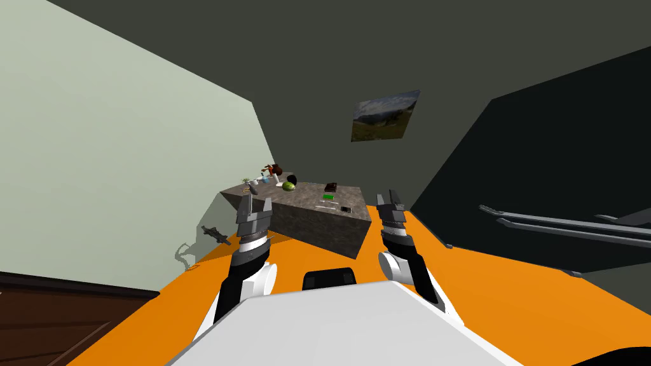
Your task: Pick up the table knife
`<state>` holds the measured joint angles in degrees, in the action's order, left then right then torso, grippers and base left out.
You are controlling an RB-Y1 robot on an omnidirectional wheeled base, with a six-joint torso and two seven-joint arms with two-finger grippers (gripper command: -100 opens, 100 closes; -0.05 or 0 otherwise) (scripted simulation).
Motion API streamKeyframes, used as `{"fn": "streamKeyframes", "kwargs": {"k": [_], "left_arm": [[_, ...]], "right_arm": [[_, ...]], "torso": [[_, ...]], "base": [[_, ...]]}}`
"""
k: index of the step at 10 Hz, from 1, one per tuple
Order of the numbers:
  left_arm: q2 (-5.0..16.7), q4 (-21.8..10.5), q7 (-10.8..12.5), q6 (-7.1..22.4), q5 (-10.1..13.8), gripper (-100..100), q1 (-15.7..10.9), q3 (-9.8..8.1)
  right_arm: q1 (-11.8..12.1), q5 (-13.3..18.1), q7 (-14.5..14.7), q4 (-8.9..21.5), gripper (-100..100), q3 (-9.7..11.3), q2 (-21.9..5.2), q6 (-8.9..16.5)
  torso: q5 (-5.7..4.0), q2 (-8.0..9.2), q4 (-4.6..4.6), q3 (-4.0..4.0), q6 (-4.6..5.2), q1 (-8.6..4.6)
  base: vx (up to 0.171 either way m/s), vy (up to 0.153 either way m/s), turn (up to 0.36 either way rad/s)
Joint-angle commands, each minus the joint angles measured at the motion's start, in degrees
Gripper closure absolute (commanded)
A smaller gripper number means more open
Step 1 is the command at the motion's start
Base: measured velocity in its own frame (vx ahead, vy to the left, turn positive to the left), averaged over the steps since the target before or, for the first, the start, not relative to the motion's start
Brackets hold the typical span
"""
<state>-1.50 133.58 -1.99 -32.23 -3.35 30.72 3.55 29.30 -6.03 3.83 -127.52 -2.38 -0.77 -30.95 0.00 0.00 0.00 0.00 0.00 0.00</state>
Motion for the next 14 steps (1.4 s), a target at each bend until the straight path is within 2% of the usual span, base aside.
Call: {"fn": "streamKeyframes", "kwargs": {"k": [1,5,6,8,9,11,12,13,14], "left_arm": [[0.0,0.0,0.0,0.0,0.0,0,0.0,0.0],[0.0,0.0,0.0,0.0,0.0,0,0.0,0.01],[0.0,0.0,0.0,0.0,0.0,0,0.0,0.01],[0.0,0.0,0.0,0.0,0.0,0,0.0,0.01],[0.0,0.0,0.0,0.0,0.0,0,0.0,0.01],[0.0,0.0,0.0,0.0,0.0,0,0.0,0.01],[0.0,0.0,0.0,0.0,0.0,0,0.0,0.02],[0.0,0.0,0.0,0.0,0.0,0,0.0,0.01],[0.0,0.0,0.0,0.0,0.0,0,0.0,0.01]], "right_arm": [[0.0,0.2,0.5,0.4,-100,0.7,-2.0,-0.3],[0.2,1.4,3.3,3.0,-100,4.7,-9.1,-1.9],[0.2,1.4,3.3,3.0,-100,4.7,-10.0,-1.9],[0.4,2.4,5.2,5.5,-100,7.5,-13.8,-2.9],[0.4,2.4,5.2,5.5,-100,7.5,-14.9,-2.9],[0.7,3.9,7.3,8.8,-100,10.7,-18.8,-4.0],[0.7,3.9,7.3,8.8,-100,10.7,-20.0,-4.0],[0.8,4.8,8.4,10.7,-100,12.4,-22.0,-4.5],[0.8,4.8,8.4,10.7,-100,12.4,-22.6,-4.5]], "torso": [[0.0,0.0,0.0,0.0,0.0,0.0],[0.1,0.24,0.05,0.14,0.0,0.46],[0.11,0.28,0.06,0.16,0.0,0.46],[0.08,0.22,0.05,0.13,0.0,0.33],[0.08,0.26,0.06,0.15,0.0,0.38],[0.09,0.14,0.03,0.08,-0.01,0.42],[0.13,0.24,0.05,0.13,0.0,0.62],[0.12,0.22,0.05,0.13,0.0,0.48],[0.09,0.18,0.04,0.11,-0.01,0.38]], "base": [[-0.016,0.03,-0.024],[-0.069,0.102,-0.044],[-0.06,0.085,-0.013],[-0.063,0.093,-0.02],[-0.048,0.091,-0.016],[-0.051,0.144,0.001],[-0.059,0.12,-0.012],[-0.043,0.093,0.031],[-0.021,0.076,0.008]]}}
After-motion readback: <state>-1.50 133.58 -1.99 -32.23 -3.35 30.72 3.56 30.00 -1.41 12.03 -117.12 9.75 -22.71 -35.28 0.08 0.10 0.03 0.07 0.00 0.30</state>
